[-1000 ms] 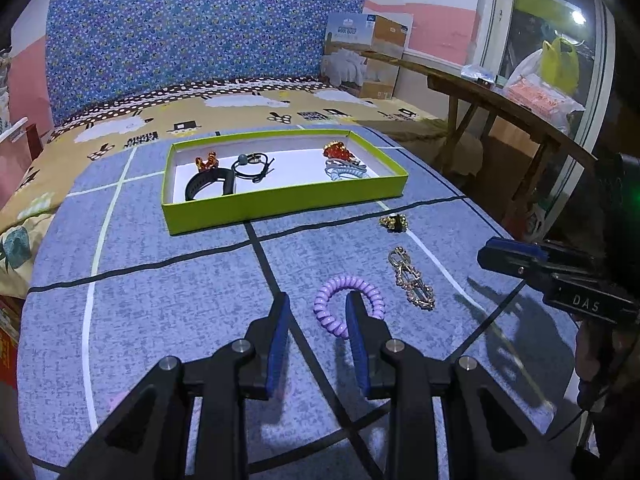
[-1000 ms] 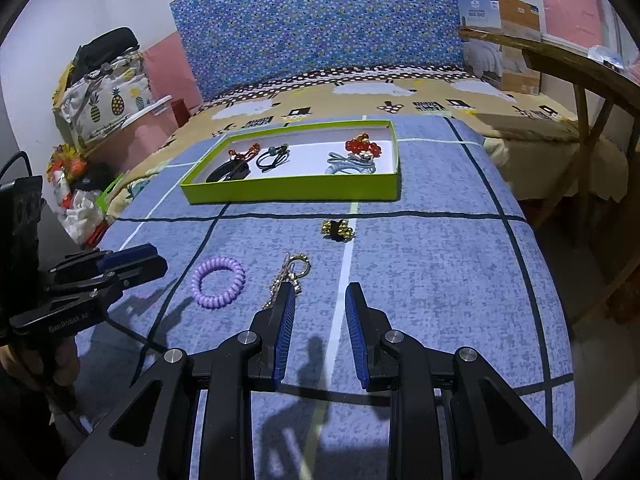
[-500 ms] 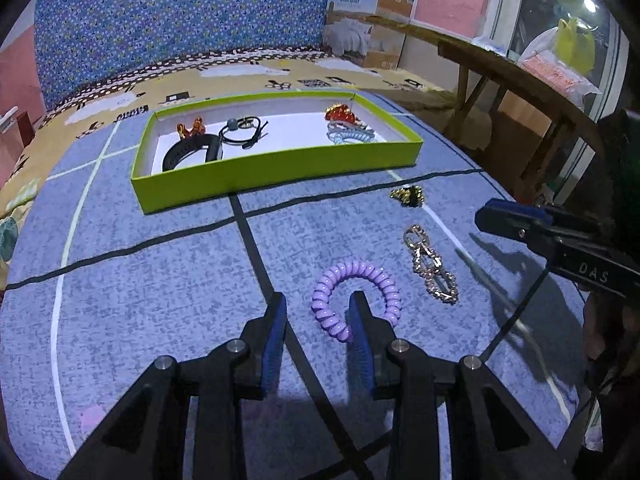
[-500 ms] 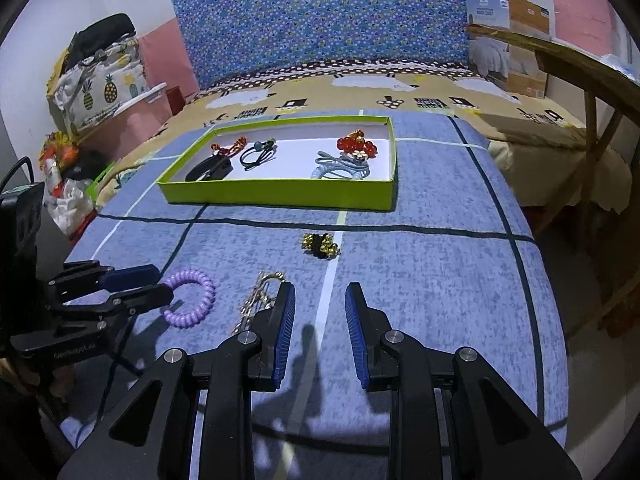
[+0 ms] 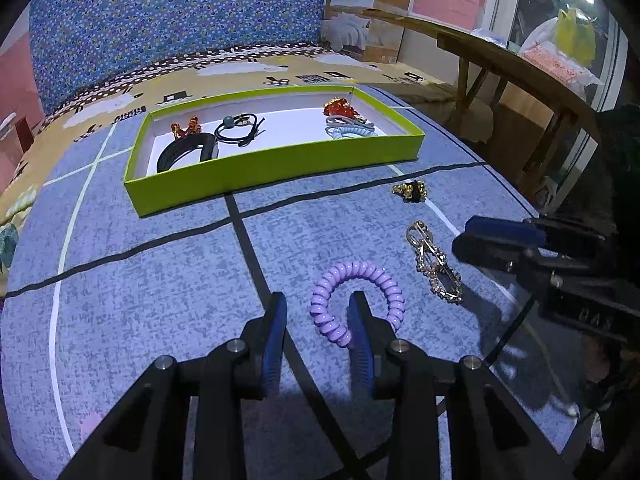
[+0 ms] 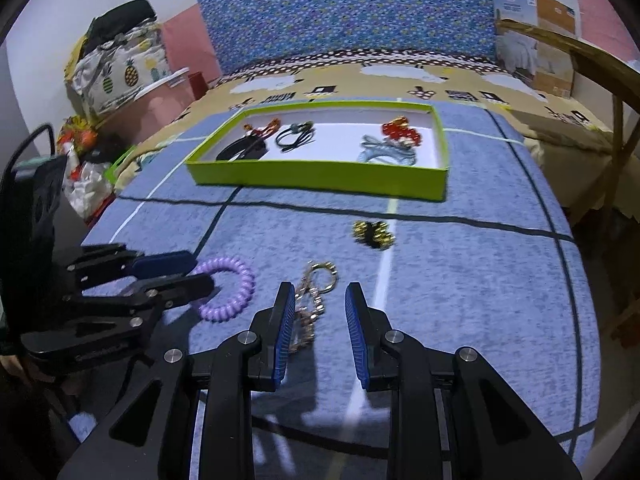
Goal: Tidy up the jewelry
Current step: 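Grasp the purple coil hair tie with the left gripper while the right grasps the gold chain keychain, then lift and carry the purple coil tie and gold keychain over the green lid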
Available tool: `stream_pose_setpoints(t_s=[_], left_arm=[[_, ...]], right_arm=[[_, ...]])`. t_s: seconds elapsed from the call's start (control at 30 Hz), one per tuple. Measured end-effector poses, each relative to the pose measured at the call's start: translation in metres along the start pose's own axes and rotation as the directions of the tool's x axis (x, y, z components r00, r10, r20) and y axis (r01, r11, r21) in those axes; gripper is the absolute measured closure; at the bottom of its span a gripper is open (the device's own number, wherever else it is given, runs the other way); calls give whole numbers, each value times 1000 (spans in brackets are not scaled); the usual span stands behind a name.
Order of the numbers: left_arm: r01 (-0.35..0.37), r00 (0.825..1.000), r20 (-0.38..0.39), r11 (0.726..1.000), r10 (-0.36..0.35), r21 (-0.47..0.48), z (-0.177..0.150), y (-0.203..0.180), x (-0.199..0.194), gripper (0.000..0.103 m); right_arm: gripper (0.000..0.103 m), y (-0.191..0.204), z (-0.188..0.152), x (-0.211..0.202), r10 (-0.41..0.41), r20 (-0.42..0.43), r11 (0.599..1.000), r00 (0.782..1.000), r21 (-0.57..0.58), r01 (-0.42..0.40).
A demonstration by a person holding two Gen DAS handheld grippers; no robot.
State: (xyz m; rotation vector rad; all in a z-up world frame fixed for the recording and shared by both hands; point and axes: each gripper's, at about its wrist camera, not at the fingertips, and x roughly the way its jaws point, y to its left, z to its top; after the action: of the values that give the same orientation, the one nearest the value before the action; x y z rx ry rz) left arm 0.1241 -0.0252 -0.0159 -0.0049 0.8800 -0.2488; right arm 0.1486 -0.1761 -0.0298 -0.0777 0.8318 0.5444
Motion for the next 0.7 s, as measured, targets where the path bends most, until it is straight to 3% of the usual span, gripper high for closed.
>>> stream_pose_setpoints(t_s=[0.13,0.67,0.7], left_arm=[[-23,1000,-3,1000,24,14,0,-1,1,89],[-11,1000,-4,1000,11,20,-5,-3,-3,92],[-10,1000,-3,1000,10,20,-5,-3,-3,92]], right_arm=[[76,7,-4,5,-6,-12,1000,1000,-13,6],[91,24,-10,15,-49,-41,995,998,-94,45],[100,25,-10,14,-56,-36,994,998,-99,52]])
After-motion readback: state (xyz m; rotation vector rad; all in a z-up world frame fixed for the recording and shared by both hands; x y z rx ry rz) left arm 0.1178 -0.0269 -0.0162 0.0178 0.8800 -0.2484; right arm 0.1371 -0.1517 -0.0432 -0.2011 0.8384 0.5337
